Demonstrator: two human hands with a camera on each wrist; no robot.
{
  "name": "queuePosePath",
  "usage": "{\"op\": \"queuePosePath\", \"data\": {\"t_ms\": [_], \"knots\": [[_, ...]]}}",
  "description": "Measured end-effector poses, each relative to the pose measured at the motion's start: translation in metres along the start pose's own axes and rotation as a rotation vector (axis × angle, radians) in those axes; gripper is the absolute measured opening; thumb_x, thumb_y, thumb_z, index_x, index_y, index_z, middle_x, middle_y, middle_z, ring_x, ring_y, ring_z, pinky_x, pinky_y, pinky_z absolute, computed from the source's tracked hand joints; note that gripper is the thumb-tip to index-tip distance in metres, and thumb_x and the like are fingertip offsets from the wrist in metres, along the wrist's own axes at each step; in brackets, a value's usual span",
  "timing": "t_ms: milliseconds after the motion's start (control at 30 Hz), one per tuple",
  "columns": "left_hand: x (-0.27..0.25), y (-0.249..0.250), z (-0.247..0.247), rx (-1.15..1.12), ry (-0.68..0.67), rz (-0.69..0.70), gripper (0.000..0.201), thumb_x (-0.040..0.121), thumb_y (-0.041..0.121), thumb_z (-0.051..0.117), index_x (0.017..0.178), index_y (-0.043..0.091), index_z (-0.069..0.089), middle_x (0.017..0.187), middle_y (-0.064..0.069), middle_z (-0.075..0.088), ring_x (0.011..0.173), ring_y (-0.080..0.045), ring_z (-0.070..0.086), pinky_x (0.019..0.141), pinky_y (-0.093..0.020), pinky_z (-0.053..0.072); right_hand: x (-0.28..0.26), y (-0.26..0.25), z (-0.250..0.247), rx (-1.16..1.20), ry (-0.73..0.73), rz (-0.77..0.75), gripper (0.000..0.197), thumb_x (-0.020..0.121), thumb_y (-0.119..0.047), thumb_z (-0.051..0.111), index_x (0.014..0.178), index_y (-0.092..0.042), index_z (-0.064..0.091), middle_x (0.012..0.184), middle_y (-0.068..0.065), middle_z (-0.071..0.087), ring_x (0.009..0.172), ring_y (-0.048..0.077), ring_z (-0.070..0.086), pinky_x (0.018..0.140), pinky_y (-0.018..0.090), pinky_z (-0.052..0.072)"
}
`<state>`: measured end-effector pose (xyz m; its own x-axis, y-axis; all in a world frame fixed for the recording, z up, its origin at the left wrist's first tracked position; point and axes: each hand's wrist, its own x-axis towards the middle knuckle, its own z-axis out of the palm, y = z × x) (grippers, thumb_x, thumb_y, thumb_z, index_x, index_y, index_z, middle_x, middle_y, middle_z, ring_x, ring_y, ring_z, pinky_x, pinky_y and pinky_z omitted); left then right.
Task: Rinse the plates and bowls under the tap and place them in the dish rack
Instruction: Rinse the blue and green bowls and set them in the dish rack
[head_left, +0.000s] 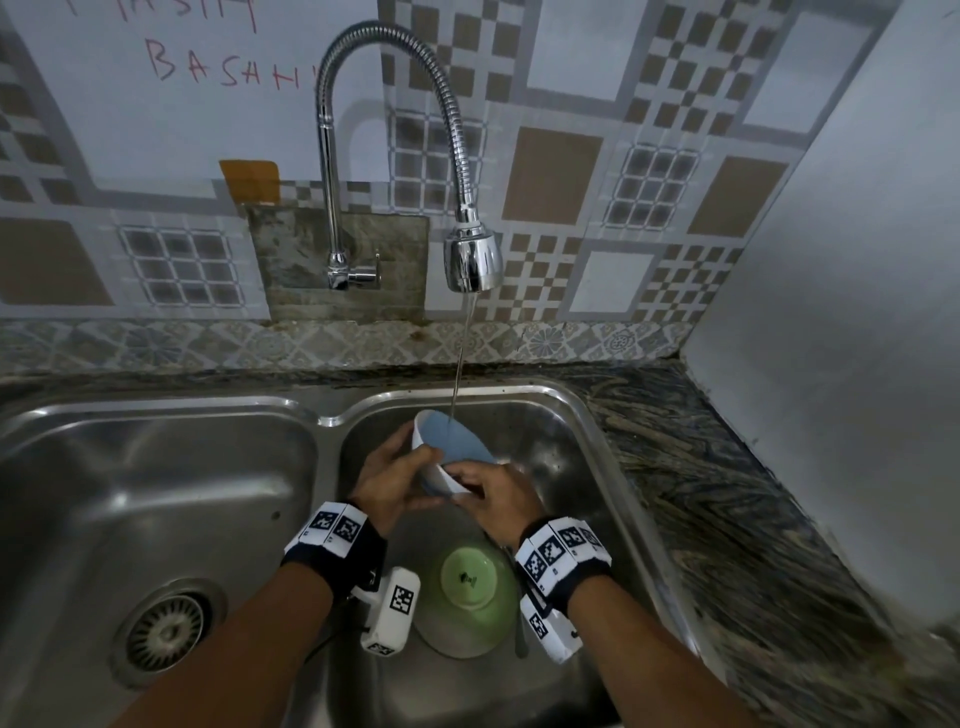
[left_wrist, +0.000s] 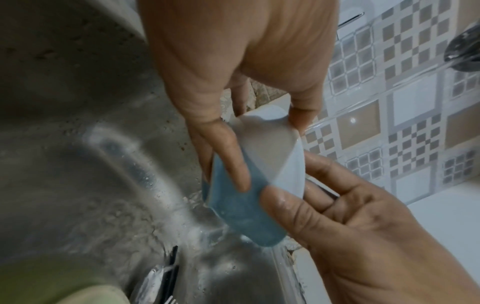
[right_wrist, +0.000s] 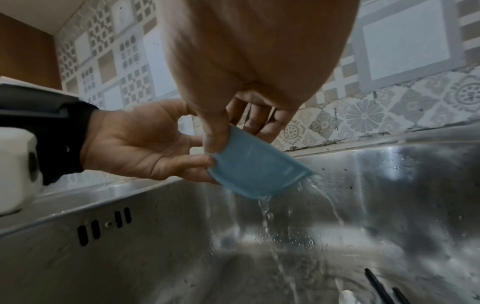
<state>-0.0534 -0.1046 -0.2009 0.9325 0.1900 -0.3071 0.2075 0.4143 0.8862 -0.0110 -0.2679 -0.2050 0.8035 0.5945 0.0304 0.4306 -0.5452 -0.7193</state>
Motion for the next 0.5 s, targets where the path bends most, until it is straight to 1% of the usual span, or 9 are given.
{"op": "queuePosePath", "data": {"t_ms": [67,100,167,200,267,333,400,433,500], "knots": [[-0.003,0.000,0.001,-0.057,-0.007,0.036,0.041,0.085,0.006,0.059,0.118,0.030,0.063,0.113,-0.014,0.066,0.093,-0.033,0.068,0.074,-0.051,0.057,-0.003,-0.002,-0.007,0.056,0.001,0.033,0.027,0.081,-0.029,0.071,0.108,-0.028,0.068,0.103,-0.017,0.067,0.102,0.003,0.059,0.096,0.030,0.048],[-0.005,0.001,0.002,-0.081,-0.010,0.043,0.042,0.087,0.004,0.055,0.120,0.030,0.062,0.112,-0.015,0.065,0.092,-0.033,0.067,0.074,-0.052,0.057,-0.003,-0.001,-0.010,0.054,0.025,0.043,0.027,0.080,-0.034,0.072,0.107,-0.026,0.069,0.104,-0.020,0.061,0.106,0.003,0.053,0.099,0.028,0.043],[-0.007,0.002,0.002,-0.111,-0.020,0.050,0.046,0.086,0.001,0.050,0.121,0.030,0.061,0.113,-0.015,0.063,0.096,-0.036,0.064,0.075,-0.055,0.057,-0.002,0.006,-0.015,0.008,0.107,0.062,0.033,0.083,-0.040,0.067,0.112,-0.024,0.067,0.123,-0.014,0.052,0.122,0.005,0.038,0.105,0.028,0.032],[-0.007,0.002,0.001,-0.122,-0.028,0.053,0.048,0.085,0.000,0.049,0.121,0.030,0.060,0.115,-0.015,0.062,0.099,-0.037,0.062,0.076,-0.056,0.056,0.001,0.012,-0.016,0.010,0.135,0.088,0.035,0.086,-0.042,0.063,0.115,-0.025,0.064,0.134,-0.007,0.046,0.128,0.009,0.035,0.108,0.033,0.032],[-0.008,0.003,0.000,-0.130,-0.031,0.043,0.054,0.077,0.003,0.051,0.123,0.030,0.060,0.117,-0.016,0.061,0.105,-0.041,0.059,0.075,-0.056,0.056,0.004,0.018,-0.018,0.078,0.122,0.187,0.037,0.089,-0.043,0.058,0.124,-0.029,0.058,0.145,0.002,0.035,0.132,0.019,0.037,0.109,0.042,0.037],[-0.008,0.003,-0.001,-0.128,-0.037,0.030,0.063,0.065,0.007,0.052,0.122,0.030,0.061,0.118,-0.016,0.061,0.107,-0.042,0.057,0.076,-0.061,0.054,0.007,0.020,-0.019,0.198,0.078,0.263,0.040,0.089,-0.038,0.060,0.128,-0.035,0.051,0.143,0.004,0.040,0.125,0.024,0.046,0.102,0.044,0.045],[-0.008,0.006,0.000,-0.118,-0.069,0.033,0.069,0.059,0.005,0.051,0.121,0.030,0.061,0.120,-0.015,0.061,0.108,-0.041,0.057,0.079,-0.060,0.053,0.009,0.022,-0.022,0.264,0.068,0.272,0.044,0.088,-0.024,0.061,0.129,-0.033,0.049,0.135,0.004,0.049,0.119,0.024,0.053,0.098,0.041,0.049],[-0.008,0.007,0.001,-0.116,-0.090,0.034,0.071,0.059,0.002,0.051,0.123,0.029,0.060,0.120,-0.015,0.061,0.108,-0.040,0.057,0.078,-0.058,0.054,0.009,0.021,-0.025,0.253,0.074,0.266,0.045,0.087,-0.018,0.061,0.129,-0.030,0.049,0.132,0.003,0.051,0.118,0.023,0.053,0.097,0.037,0.049],[-0.005,0.009,0.000,-0.095,-0.099,0.041,0.067,0.066,-0.005,0.050,0.125,0.025,0.059,0.118,-0.013,0.063,0.104,-0.037,0.060,0.068,-0.049,0.056,0.010,0.020,-0.030,0.221,0.092,0.258,0.047,0.087,-0.012,0.061,0.130,-0.026,0.050,0.128,0.002,0.052,0.115,0.020,0.053,0.093,0.030,0.047]]}}
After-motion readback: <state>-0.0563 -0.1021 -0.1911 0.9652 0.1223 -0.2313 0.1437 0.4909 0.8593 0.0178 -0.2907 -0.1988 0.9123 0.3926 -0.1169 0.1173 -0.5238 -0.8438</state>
